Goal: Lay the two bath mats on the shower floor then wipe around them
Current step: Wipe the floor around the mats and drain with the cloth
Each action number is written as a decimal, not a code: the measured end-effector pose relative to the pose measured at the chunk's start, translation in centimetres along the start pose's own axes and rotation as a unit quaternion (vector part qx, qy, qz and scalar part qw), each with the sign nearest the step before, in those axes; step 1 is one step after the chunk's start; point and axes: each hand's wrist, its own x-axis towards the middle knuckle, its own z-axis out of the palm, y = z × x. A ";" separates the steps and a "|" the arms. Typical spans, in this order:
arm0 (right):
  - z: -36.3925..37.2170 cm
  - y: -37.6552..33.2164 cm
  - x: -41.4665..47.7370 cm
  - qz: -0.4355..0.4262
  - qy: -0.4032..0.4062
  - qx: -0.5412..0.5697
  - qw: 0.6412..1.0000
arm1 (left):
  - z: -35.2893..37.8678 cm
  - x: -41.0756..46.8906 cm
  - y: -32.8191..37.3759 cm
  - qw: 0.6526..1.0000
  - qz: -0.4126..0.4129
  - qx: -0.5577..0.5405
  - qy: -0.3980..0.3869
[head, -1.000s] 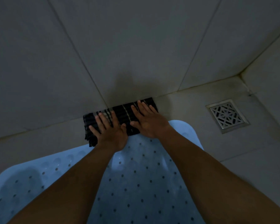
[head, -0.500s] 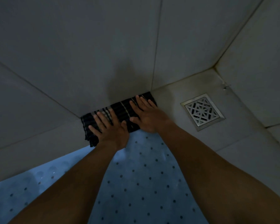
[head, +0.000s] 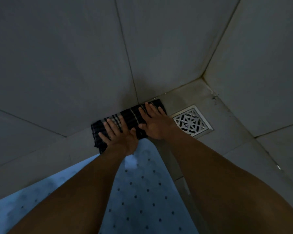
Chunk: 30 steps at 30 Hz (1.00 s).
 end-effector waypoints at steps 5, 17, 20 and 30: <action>0.3 -1.0 -0.3 0.017 -0.002 -0.010 1.000 | 0.1 -0.1 -0.4 1.000 0.004 -0.003 -0.006; 2.4 -1.5 -3.6 0.135 0.048 0.053 0.988 | 0.2 0.7 -0.8 0.986 0.154 0.057 0.015; 3.1 -1.9 -5.5 0.196 0.061 0.083 0.975 | -0.2 0.9 -0.3 0.972 0.216 0.098 0.002; 5.1 -4.8 -9.1 0.357 0.091 0.166 0.915 | -2.2 2.3 2.4 0.893 0.387 0.227 -0.004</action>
